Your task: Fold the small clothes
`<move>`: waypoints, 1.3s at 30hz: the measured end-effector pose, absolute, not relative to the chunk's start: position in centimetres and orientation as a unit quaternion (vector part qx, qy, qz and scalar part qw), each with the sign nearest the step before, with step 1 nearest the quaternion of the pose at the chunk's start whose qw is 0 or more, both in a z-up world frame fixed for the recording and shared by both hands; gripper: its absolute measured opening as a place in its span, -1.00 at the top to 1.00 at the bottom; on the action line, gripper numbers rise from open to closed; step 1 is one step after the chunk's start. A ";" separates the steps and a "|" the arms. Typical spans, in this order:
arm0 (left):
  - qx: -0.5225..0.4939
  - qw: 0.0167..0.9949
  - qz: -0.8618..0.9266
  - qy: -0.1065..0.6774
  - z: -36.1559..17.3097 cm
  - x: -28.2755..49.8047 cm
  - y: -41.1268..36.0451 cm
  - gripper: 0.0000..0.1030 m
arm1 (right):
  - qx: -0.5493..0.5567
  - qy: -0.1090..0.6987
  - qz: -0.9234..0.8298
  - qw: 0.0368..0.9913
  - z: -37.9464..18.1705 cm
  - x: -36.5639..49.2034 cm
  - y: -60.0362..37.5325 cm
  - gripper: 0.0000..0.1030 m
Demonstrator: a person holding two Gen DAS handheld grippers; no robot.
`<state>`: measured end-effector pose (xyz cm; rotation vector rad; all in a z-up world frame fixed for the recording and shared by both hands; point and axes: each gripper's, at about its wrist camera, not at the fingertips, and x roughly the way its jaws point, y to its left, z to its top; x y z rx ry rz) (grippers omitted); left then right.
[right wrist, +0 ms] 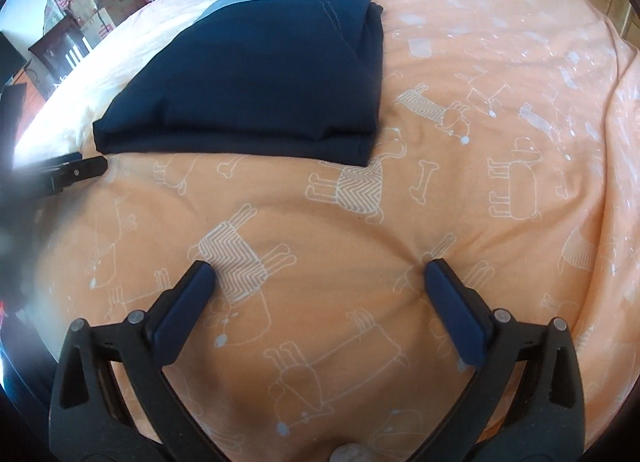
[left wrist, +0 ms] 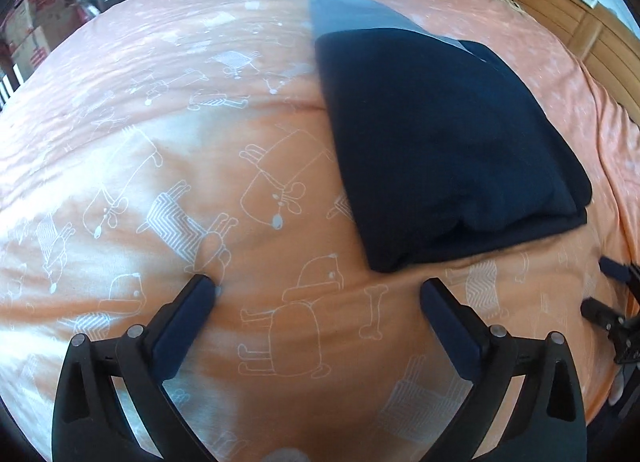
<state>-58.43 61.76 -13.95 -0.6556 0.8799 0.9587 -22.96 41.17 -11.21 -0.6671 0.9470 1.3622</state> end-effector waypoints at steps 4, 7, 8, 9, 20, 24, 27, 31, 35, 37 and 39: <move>-0.278 0.755 0.441 0.397 -14.4 -58.1 61.6 -1.00 | -0.265 0.413 0.591 0.640 -11.2 -22.6 41.0 -1.00; -0.277 0.763 0.440 0.384 -14.6 -58.3 61.6 -1.00 | -0.268 0.413 0.590 0.640 -11.1 -23.0 41.3 -1.00; -0.279 0.764 0.439 0.382 -14.6 -58.4 61.7 -1.00 | -0.271 0.412 0.589 0.640 -11.1 -23.1 41.3 -1.00; -0.280 0.764 0.438 0.381 -14.6 -58.4 61.8 -1.00 | -0.274 0.411 0.589 0.639 -10.6 -23.7 41.0 -1.00; -0.274 0.763 0.445 0.381 -14.4 -58.3 61.3 -1.00 | -0.270 0.400 0.585 0.652 -10.7 -23.7 41.3 -1.00; -0.276 0.762 0.444 0.382 -14.4 -58.3 61.5 -1.00 | -0.270 0.399 0.585 0.652 -10.7 -23.7 41.3 -1.00; -0.277 0.762 0.443 0.382 -14.4 -58.3 61.7 -1.00 | -0.270 0.400 0.587 0.650 -10.7 -23.6 41.4 -1.00; -0.276 0.763 0.443 0.382 -14.5 -58.5 61.7 -1.00 | -0.273 0.397 0.585 0.652 -10.7 -23.7 41.5 -1.00; -0.271 0.762 0.446 0.383 -14.6 -58.3 61.7 -1.00 | -0.271 0.398 0.586 0.652 -10.7 -23.6 41.5 -1.00; -0.265 0.761 0.449 0.386 -14.6 -58.1 61.6 -1.00 | -0.271 0.398 0.586 0.652 -10.8 -23.6 41.5 -1.00; -0.264 0.762 0.450 0.385 -14.6 -58.2 61.5 -1.00 | -0.270 0.398 0.586 0.652 -10.8 -23.6 41.5 -1.00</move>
